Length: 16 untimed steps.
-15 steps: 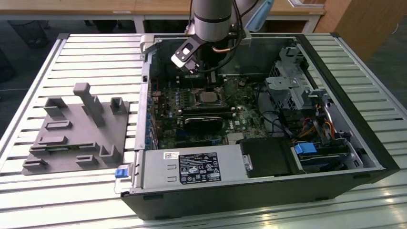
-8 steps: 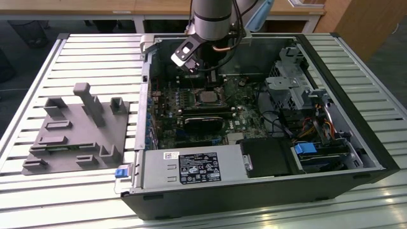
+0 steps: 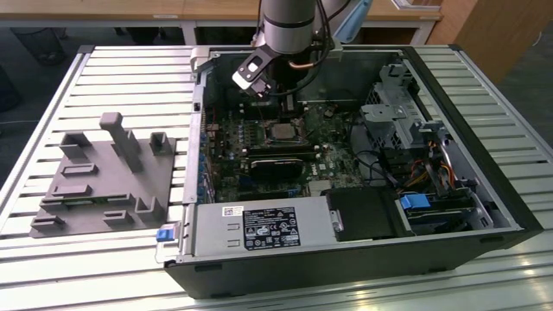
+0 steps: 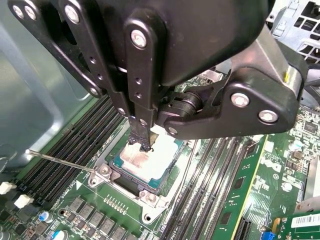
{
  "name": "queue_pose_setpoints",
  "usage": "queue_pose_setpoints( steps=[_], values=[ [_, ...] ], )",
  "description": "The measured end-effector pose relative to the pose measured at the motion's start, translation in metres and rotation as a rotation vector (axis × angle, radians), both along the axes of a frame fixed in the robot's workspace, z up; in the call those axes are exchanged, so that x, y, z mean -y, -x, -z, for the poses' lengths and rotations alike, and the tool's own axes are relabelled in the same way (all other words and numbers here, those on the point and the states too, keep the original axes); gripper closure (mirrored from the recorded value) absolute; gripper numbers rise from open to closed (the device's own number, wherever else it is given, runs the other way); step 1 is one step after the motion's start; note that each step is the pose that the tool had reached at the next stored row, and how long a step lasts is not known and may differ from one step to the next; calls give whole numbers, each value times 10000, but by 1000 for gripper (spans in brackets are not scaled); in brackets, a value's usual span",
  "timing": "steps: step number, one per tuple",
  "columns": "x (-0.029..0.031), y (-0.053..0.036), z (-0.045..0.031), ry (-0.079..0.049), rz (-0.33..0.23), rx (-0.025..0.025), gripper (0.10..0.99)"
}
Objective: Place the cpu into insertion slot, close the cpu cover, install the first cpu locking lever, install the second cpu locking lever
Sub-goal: 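Close the cpu cover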
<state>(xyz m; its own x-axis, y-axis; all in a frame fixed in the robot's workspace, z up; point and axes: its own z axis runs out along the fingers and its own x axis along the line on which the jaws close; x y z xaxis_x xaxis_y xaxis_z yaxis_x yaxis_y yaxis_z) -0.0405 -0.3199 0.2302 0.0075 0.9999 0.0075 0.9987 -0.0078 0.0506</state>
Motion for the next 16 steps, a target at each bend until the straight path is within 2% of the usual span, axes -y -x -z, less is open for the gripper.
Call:
queue_pose_setpoints(
  steps=[16],
  values=[
    [0, 0, -36, 0, 0, 0, 980]
  ],
)
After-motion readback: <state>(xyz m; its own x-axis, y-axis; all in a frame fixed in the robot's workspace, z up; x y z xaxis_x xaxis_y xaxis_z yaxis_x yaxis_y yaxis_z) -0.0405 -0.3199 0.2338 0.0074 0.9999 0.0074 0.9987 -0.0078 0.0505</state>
